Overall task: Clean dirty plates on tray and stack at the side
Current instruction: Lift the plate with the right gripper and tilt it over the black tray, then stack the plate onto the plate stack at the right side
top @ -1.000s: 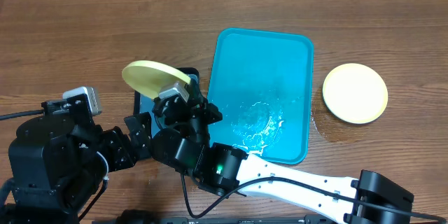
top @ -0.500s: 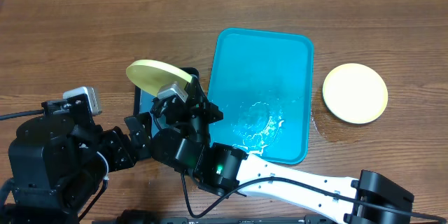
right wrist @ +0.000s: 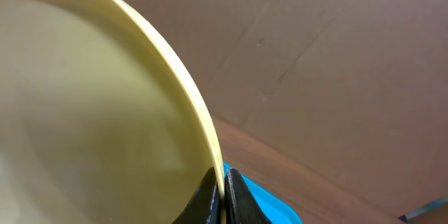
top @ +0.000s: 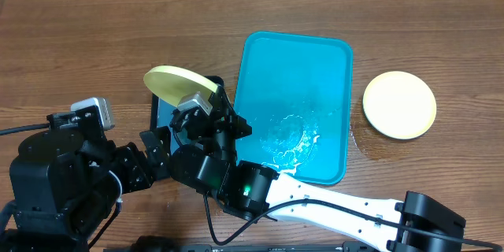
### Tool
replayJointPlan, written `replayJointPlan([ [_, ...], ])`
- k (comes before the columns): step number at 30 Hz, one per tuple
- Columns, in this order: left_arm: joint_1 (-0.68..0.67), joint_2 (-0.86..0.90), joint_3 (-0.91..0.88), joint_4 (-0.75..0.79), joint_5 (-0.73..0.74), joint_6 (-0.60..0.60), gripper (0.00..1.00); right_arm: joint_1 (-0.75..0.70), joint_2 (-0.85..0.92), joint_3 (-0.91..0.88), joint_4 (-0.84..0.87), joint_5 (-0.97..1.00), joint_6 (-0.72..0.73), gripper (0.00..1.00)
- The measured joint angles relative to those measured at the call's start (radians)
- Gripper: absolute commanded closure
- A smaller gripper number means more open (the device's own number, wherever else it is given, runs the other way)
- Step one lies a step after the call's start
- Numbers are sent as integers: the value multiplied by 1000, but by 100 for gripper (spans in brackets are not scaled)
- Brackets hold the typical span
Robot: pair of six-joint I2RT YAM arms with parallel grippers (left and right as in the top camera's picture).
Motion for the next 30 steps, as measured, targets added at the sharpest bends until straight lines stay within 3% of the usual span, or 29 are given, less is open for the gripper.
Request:
replayJointPlan([
  [15,0,0,0,0,0,0,0,0,0,0,-1,0,10,96],
  [19,0,0,0,0,0,0,0,-19,-2,2,-115,-47,134,96],
  [23,0,0,0,0,0,0,0,-119,-3,4,-304,-269,360,96],
  [26,0,0,0,0,0,0,0,-250,-3,3,-379,-552,529,96],
  [30,0,0,0,-1,0,0,0,-487,-47,3,-383,-1133,646,96],
])
